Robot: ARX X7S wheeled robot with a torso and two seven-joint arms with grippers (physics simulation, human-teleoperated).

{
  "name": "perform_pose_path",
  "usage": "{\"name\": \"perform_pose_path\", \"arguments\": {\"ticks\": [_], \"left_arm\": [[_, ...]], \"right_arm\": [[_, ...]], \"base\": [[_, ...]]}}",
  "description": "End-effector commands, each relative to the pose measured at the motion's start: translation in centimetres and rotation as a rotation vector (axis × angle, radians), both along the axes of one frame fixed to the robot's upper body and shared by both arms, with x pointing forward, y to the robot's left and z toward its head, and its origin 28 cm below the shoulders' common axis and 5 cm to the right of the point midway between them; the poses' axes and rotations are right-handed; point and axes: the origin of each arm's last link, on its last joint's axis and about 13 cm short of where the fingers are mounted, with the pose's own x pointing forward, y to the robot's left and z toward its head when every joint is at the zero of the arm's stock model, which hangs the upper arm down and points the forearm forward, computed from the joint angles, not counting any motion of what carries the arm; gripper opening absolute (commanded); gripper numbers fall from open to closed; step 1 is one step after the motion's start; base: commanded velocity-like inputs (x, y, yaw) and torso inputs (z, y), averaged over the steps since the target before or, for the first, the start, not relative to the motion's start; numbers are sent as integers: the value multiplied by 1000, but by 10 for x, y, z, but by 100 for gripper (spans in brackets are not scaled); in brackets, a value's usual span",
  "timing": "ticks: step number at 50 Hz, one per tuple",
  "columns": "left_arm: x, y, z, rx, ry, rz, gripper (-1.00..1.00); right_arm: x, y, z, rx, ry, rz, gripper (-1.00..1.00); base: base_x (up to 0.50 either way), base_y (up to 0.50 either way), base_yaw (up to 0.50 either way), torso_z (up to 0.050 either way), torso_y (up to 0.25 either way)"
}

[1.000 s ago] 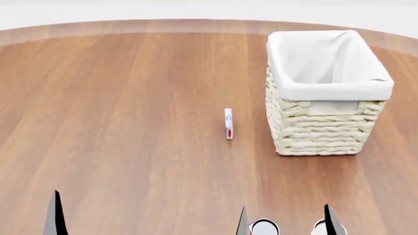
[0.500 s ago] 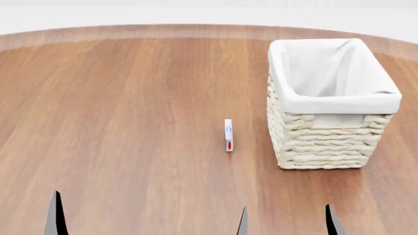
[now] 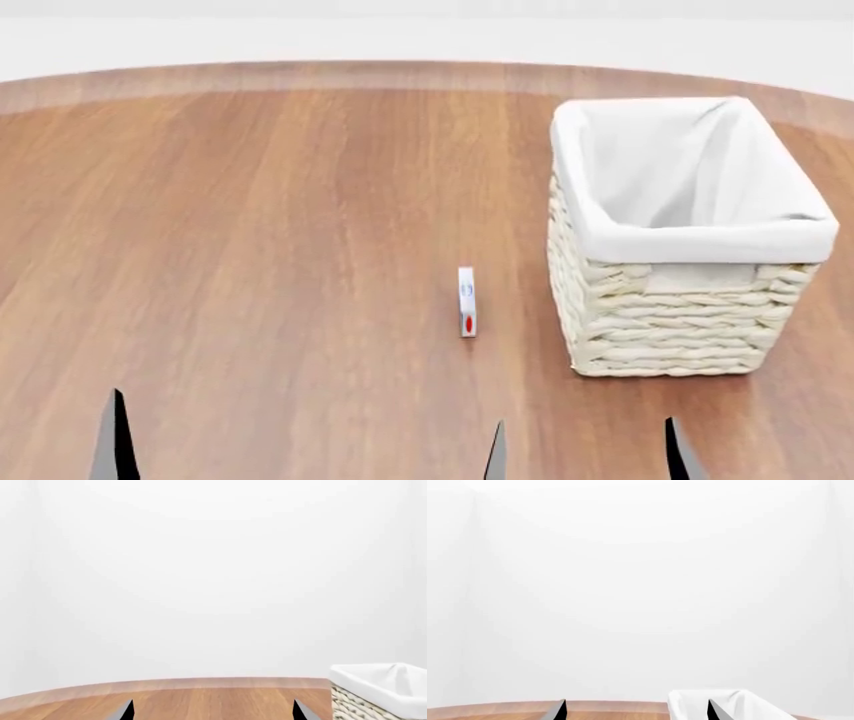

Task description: Pick up the tomato sauce, and put it in the basket.

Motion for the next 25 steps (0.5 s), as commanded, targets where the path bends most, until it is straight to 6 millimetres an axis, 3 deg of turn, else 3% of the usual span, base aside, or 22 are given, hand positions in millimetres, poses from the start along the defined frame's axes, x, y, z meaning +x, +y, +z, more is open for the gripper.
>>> {"name": "perform_pose_path", "arguments": {"ticks": [1,25], "left_arm": [[0,0,-1,1,-1,1,100],[-1,0,-1,2,1,2,100]], "right_arm": [[0,0,1,1,0,-1,100],[-1,1,0,7,5,2,100]], "base": [[137,0,0,0,0],[138,0,0,0,0]]}}
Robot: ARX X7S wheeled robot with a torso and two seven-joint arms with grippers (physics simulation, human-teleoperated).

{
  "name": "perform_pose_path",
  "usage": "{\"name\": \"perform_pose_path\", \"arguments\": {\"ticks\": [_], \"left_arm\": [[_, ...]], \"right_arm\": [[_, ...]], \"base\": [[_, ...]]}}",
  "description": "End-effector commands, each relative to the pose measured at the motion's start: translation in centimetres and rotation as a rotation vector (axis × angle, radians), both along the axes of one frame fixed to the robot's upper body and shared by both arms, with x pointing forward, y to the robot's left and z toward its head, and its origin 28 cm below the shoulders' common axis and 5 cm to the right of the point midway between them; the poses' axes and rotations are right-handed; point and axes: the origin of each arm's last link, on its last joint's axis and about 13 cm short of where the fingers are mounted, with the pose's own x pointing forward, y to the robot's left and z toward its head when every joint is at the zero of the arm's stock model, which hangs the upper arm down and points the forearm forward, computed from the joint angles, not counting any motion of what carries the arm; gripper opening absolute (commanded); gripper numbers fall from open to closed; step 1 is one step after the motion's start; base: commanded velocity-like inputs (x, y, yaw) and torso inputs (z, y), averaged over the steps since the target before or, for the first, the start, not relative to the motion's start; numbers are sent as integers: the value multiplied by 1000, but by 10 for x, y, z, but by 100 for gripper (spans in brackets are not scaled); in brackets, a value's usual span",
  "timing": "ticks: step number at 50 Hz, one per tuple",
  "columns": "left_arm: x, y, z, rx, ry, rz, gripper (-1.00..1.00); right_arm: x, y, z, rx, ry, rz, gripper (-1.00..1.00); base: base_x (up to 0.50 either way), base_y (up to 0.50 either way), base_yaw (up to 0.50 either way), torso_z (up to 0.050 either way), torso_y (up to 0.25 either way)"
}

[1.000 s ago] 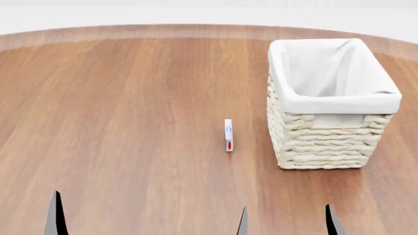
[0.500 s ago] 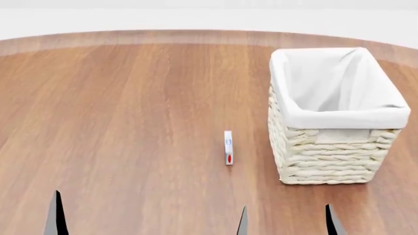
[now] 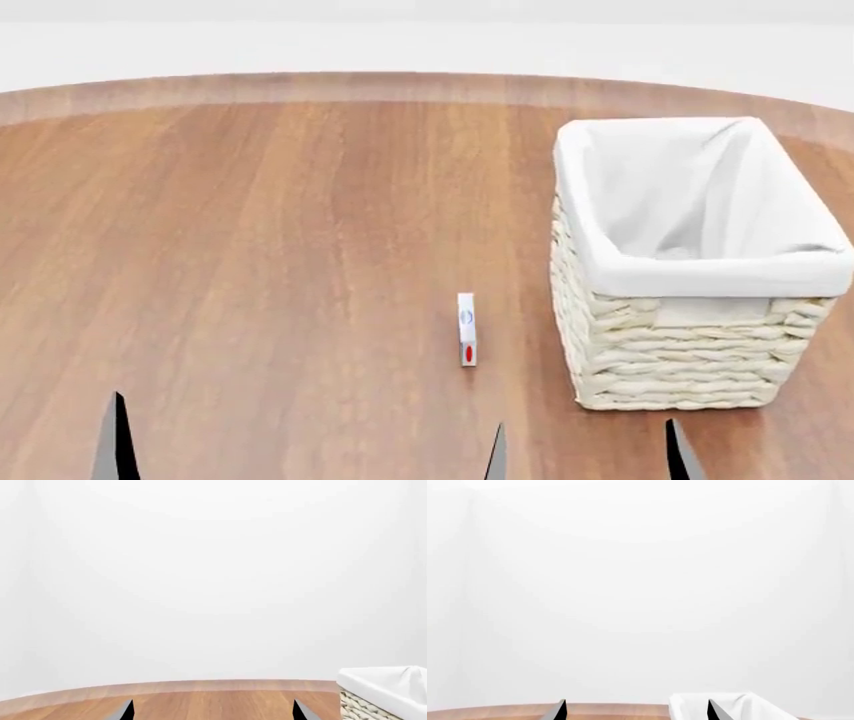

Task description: Pick up the tomato sauce, and put it in the basket.

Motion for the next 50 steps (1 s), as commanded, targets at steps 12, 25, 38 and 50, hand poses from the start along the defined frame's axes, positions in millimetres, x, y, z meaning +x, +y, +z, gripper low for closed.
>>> {"name": "perform_pose_path", "arguments": {"ticks": [12,25,38,50], "left_arm": [[-2,0,0,2,-2,3,100],[-3,0,0,3,-3,5,100],[-3,1,-1,-1,0,7,100],[-2,0,0,-2,2,2,100]], "right_arm": [[-2,-1,0,3,-3,-2,100],[-3,0,-1,8,-14,6,100],[0,2,-4,1,-7,7,100],[2,1,-10,0,16,-2,100]], "base": [[138,0,0,0,0],[107,0,0,0,0],[0,0,0,0,0],[0,0,0,0,0]]}}
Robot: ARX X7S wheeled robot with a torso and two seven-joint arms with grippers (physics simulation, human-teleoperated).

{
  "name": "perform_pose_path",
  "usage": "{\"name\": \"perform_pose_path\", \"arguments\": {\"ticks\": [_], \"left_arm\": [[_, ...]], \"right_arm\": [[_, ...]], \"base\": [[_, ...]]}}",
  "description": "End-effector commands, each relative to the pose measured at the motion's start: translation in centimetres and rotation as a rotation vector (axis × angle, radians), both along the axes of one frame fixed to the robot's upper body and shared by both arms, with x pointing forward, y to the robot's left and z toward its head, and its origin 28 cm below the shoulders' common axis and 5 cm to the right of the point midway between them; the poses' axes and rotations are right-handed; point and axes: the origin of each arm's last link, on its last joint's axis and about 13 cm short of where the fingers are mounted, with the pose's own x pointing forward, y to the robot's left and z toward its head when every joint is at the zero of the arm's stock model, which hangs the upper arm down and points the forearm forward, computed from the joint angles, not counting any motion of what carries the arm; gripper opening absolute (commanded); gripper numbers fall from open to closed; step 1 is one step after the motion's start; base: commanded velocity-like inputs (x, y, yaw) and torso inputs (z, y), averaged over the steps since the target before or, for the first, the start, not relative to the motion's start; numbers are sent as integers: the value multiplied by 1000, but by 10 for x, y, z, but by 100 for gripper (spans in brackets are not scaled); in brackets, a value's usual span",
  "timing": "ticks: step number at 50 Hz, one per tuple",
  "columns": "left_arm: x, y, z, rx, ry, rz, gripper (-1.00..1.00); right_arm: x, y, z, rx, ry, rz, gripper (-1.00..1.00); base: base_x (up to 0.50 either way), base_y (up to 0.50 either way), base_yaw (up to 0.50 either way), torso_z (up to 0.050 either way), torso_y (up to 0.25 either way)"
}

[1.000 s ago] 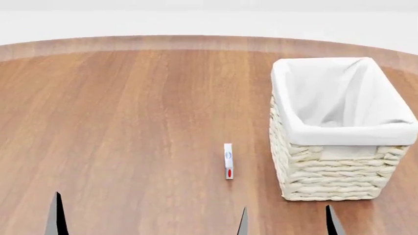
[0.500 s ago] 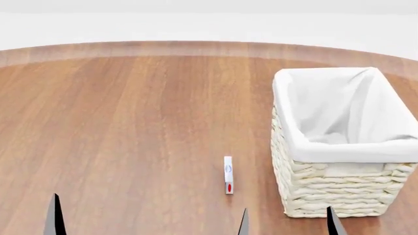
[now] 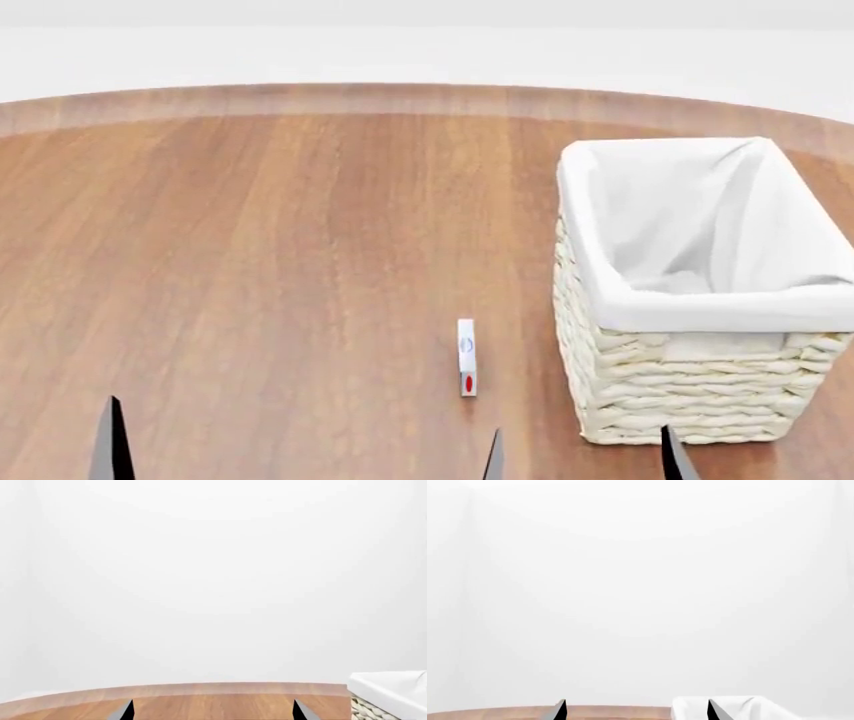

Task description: Pick up the tomato sauce, and put it in the basket.

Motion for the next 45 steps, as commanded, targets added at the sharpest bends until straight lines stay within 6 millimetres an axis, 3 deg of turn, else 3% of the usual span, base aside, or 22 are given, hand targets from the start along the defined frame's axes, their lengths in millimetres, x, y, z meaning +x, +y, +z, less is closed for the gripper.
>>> {"name": "perform_pose_path", "arguments": {"ticks": [1,13,23,37,45], "left_arm": [[0,-1,1,-1,1,-3,100],[1,-1,0,0,3,-3,100],[1,-1,1,0,5,-4,100],[2,-1,-1,-6,7,-8,100],[3,-1,-1,-7,8,-8,100]], "right_arm": [[2,0,-7,0,23,-5,100],[10,0,-21,0,69,-11,100],[22,2,-49,71,195,15,100],[24,6,-56,99,335,-1,100],[28,11,-54,106,498,15,100]], "base": [[0,0,0,0,0],[0,0,0,0,0],[0,0,0,0,0],[0,0,0,0,0],[0,0,0,0,0]]}}
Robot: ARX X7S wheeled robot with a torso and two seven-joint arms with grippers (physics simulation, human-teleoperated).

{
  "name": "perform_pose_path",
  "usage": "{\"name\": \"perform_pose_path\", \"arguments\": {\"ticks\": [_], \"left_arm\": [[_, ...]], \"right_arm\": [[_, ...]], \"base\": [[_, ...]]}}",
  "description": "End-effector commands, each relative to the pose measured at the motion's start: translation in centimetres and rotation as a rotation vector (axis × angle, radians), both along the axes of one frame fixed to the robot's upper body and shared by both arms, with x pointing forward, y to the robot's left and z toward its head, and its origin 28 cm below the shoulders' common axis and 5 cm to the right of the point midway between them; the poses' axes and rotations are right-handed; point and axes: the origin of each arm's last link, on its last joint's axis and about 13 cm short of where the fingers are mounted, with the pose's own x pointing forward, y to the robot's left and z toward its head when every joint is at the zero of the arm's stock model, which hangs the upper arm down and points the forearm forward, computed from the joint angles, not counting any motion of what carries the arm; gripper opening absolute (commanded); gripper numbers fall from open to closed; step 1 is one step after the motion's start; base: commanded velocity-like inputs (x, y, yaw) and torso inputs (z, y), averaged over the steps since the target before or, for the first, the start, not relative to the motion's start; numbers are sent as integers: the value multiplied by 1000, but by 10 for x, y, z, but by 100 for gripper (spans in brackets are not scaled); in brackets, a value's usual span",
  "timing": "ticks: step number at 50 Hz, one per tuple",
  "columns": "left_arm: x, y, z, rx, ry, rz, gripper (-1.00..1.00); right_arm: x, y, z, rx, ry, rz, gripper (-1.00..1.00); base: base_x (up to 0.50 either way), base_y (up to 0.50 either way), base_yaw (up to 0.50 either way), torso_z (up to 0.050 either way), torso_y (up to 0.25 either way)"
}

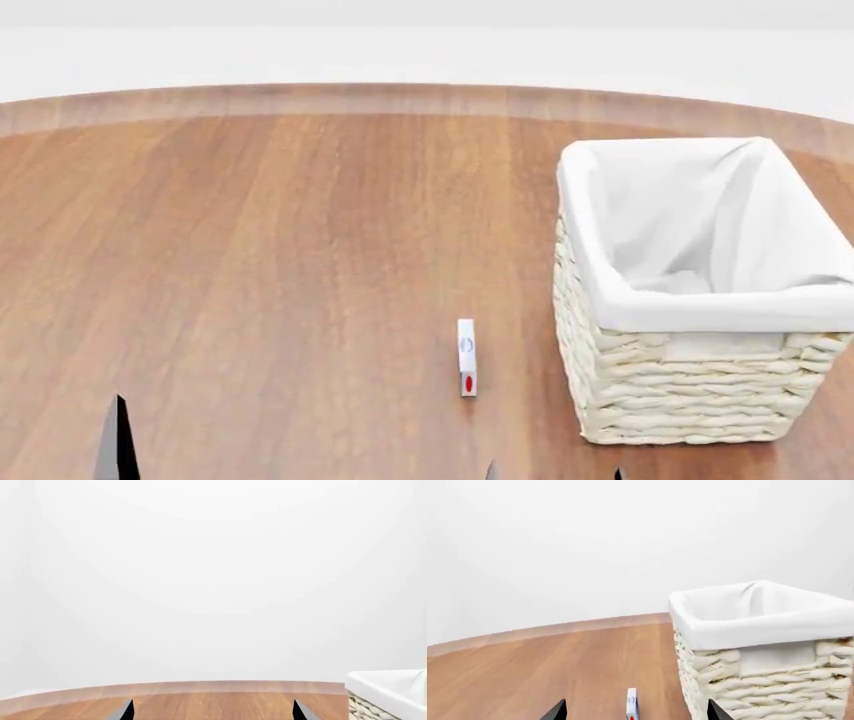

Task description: Pick up the tomato sauce, and put it in the basket.

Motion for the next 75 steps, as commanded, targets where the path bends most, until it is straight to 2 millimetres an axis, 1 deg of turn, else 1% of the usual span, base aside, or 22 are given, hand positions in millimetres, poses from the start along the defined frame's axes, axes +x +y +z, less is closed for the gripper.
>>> {"name": "perform_pose_path", "arguments": {"ticks": [1,12,13,18,25,29,34,41,58,65,75], "left_arm": [[1,0,0,-1,1,-3,100],[0,0,0,-3,-1,-1,100],[0,0,0,-3,0,-2,100],[0,0,0,-3,0,-3,100],[0,0,0,-2,0,-1,100],[1,-1,-1,-2,1,-4,100],[1,-1,0,-4,1,-4,100],[1,0,-1,-8,0,-4,100],[0,1,-1,-12,-1,-3,100],[1,2,-3,-18,-1,-1,100],[-1,3,-3,-25,-4,-1,100]], "right_arm": [[4,6,-6,-12,179,5,100],[6,8,-8,-4,258,1,100],[6,8,-10,-6,288,8,100],[8,10,-16,-12,334,-5,100],[8,11,-18,26,371,20,100],[11,9,-26,59,405,-3,100],[13,9,-30,74,427,-1,100],[9,8,-33,64,443,-15,100],[3,8,-31,58,448,-8,100],[-9,7,-24,45,435,-10,100],[-22,4,-22,36,435,-29,100]], "base": [[0,0,0,0,0],[0,0,0,0,0],[0,0,0,0,0],[0,0,0,0,0],[0,0,0,0,0],[0,0,0,0,0],[0,0,0,0,0],[0,0,0,0,0],[0,0,0,0,0],[0,0,0,0,0],[0,0,0,0,0]]}}
